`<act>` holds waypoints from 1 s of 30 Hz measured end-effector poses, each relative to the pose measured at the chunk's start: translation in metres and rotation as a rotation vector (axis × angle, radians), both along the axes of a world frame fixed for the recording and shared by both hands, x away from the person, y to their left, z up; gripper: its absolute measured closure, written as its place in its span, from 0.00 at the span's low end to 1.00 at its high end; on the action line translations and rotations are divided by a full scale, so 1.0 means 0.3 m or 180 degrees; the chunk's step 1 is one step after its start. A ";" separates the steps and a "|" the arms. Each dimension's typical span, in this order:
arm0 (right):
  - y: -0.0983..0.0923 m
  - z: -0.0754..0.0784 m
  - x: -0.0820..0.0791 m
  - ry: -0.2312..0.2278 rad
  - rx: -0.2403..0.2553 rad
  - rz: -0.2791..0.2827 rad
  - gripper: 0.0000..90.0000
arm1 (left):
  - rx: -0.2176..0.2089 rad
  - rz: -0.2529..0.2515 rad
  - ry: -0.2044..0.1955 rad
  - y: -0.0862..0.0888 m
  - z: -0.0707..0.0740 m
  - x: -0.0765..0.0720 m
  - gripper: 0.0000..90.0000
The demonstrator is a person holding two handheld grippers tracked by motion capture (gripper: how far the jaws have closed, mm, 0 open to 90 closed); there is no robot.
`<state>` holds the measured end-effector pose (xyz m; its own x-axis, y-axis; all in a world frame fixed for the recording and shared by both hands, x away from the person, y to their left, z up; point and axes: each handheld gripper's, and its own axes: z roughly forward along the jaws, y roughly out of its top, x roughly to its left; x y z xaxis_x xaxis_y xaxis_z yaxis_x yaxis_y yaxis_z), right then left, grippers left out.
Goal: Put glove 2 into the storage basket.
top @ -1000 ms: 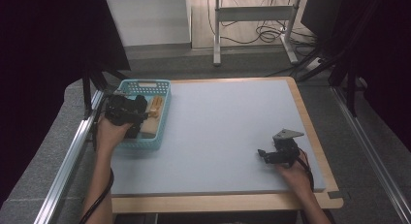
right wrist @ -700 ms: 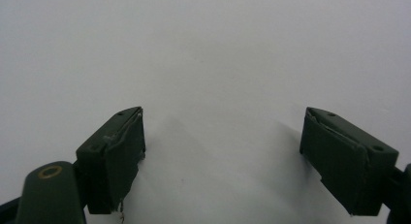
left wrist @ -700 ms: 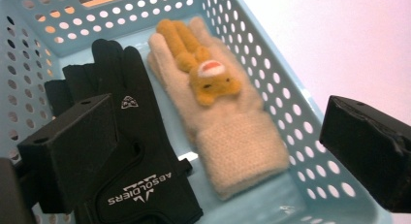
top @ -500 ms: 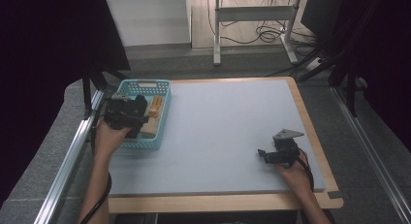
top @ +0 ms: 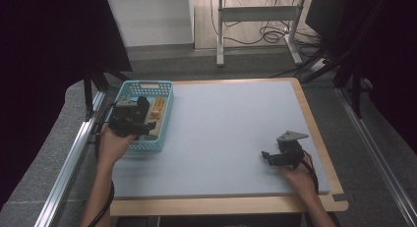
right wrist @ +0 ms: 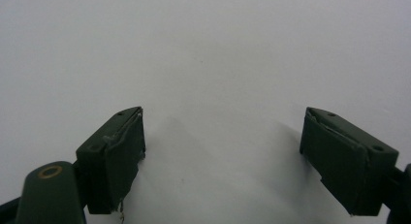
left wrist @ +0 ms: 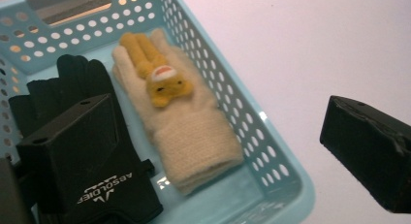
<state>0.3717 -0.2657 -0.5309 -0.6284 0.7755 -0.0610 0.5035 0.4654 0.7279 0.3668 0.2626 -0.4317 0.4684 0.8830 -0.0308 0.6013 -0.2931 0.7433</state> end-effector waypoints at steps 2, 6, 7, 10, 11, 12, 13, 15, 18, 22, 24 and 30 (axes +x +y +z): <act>0.000 0.000 0.000 0.0000 0.0000 -0.0001 0.18 | -0.0010 -0.0010 -0.0013 -0.008 0.000 -0.008 0.01; 0.000 0.000 0.000 0.0001 0.0001 0.0001 0.18 | -0.0020 -0.0067 -0.0037 -0.022 0.003 -0.023 0.01; 0.000 0.001 0.000 0.0001 -0.0003 0.0001 0.18 | -0.0020 -0.0090 -0.0049 -0.030 0.003 -0.030 0.01; 0.000 0.001 0.000 -0.0001 -0.0005 0.0004 0.18 | -0.0009 -0.0124 -0.0059 -0.047 0.001 -0.039 0.01; 0.000 0.001 0.000 -0.0003 -0.0006 0.0004 0.18 | 0.0003 -0.0146 -0.0066 -0.052 0.000 -0.042 0.01; 0.000 0.000 0.000 -0.0006 -0.0007 0.0004 0.18 | -0.0009 -0.0159 -0.0071 -0.058 -0.002 -0.045 0.01; 0.000 0.001 0.000 -0.0005 -0.0008 0.0003 0.18 | -0.0013 -0.0182 -0.0080 -0.065 -0.004 -0.047 0.01; 0.000 0.001 0.000 -0.0005 -0.0008 0.0004 0.18 | -0.0018 -0.0196 -0.0089 -0.076 -0.005 -0.053 0.01; 0.000 0.001 0.000 -0.0005 -0.0009 0.0003 0.18 | -0.0034 -0.0241 -0.0101 -0.094 -0.007 -0.061 0.00; 0.000 0.001 0.000 -0.0007 -0.0010 0.0007 0.18 | -0.0061 -0.0298 -0.0129 -0.119 -0.011 -0.069 0.00; 0.000 0.001 0.000 -0.0008 -0.0009 0.0005 0.18 | -0.0069 -0.0320 -0.0131 -0.130 -0.014 -0.072 0.00; 0.001 0.001 0.000 -0.0009 -0.0010 0.0005 0.18 | -0.0087 -0.0398 -0.0140 -0.163 -0.027 -0.078 0.00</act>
<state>0.3717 -0.2655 -0.5306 -0.6295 0.7743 -0.0654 0.5006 0.4685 0.7279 0.3435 0.2135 -0.4397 0.5761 0.8168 -0.0311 0.5282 -0.3429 0.7768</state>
